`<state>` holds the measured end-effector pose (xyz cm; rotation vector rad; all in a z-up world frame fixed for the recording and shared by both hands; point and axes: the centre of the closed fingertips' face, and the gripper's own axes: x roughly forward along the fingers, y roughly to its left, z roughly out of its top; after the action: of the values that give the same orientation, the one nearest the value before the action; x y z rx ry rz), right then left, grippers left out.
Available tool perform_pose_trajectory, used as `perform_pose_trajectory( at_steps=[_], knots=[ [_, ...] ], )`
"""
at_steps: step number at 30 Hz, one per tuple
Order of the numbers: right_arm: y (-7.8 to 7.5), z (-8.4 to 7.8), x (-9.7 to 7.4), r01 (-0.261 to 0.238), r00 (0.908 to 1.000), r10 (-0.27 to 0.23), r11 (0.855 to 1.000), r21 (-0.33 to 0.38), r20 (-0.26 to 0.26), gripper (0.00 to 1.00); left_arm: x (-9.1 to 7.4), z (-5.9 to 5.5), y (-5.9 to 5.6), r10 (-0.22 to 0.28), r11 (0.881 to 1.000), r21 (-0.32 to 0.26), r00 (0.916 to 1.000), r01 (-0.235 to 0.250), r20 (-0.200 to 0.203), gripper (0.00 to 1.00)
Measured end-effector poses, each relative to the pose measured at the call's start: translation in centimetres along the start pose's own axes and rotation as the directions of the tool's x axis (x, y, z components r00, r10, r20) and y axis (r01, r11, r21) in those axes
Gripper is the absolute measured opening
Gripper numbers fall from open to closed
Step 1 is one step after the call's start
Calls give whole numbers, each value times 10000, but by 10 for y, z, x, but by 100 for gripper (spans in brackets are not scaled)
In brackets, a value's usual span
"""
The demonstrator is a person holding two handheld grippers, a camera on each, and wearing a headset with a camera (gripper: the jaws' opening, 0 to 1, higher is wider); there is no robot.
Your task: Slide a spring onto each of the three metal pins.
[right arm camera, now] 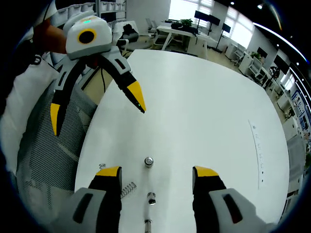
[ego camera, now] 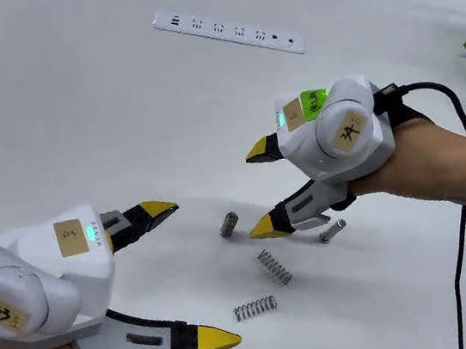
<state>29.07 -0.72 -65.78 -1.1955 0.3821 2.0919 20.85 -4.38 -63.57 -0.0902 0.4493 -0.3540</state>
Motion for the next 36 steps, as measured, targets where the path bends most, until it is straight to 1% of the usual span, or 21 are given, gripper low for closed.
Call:
perform_pose_trajectory(
  at_steps=[4, 7, 9, 12, 14, 16, 17, 18, 21, 23, 26, 28, 32, 36],
  knots=[
    [3, -3, -11, 222, 9992, -234, 9990, 382, 315, 64, 0, 1, 1, -67, 9999, 95, 10000, 68, -45, 95],
    [6, -6, -19, 358, 9971, -404, 9969, 708, 645, 71, 1, 1, 1, -98, 9998, 184, 9999, 100, -134, 94],
    [7, -11, -25, 456, 9954, -529, 9949, 903, 798, 74, 1, 1, 1, -121, 9996, 262, 9997, 126, -199, 94],
    [11, -16, -32, 530, 9906, -686, 9901, 1301, 1186, 78, 2, -2, 0, -152, 9991, 379, 9994, 164, -320, 94],
    [16, -19, -39, 617, 9853, -847, 9862, 1535, 1484, 80, 2, -3, 0, -151, 9988, 463, 9991, 169, -399, 94],
    [19, -27, -44, 650, 9809, -978, 9796, 1903, 1682, 82, 2, -4, 0, -161, 9988, 448, 9987, 183, -485, 94],
    [20, -30, -47, 690, 9788, -1047, 9778, 1978, 1758, 83, 2, -5, -1, -171, 9988, 458, 9985, 195, -519, 94],
    [22, -35, -50, 766, 9747, -1180, 9741, 2125, 1897, 84, 3, -5, -2, -191, 9986, 485, 9982, 219, -570, 94],
    [27, -49, -58, 910, 9667, -1466, 9631, 2535, 2100, 87, 3, -7, -5, -314, 9976, 592, 9969, 357, -721, 94],
    [33, -56, -63, 955, 9597, -1626, 9558, 2779, 2294, 88, 3, -11, -6, -370, 9971, 623, 9948, 430, -951, 93],
    [41, -67, -71, 1097, 9525, -1877, 9460, 3050, 2397, 91, 3, -14, -7, -436, 9966, 649, 9927, 511, -1121, 93],
    [45, -75, -75, 1194, 9462, -2079, 9366, 3295, 2480, 92, 3, -16, -7, -485, 9960, 688, 9911, 573, -1238, 92],
    [54, -88, -80, 1299, 9397, -2298, 9248, 3575, 2532, 94, 4, -16, -8, -527, 9954, 725, 9896, 628, -1340, 92],
    [60, -101, -86, 1462, 9303, -2610, 9082, 3922, 2576, 94, 5, -18, -10, -586, 9946, 761, 9870, 706, -1493, 90]
  ],
)
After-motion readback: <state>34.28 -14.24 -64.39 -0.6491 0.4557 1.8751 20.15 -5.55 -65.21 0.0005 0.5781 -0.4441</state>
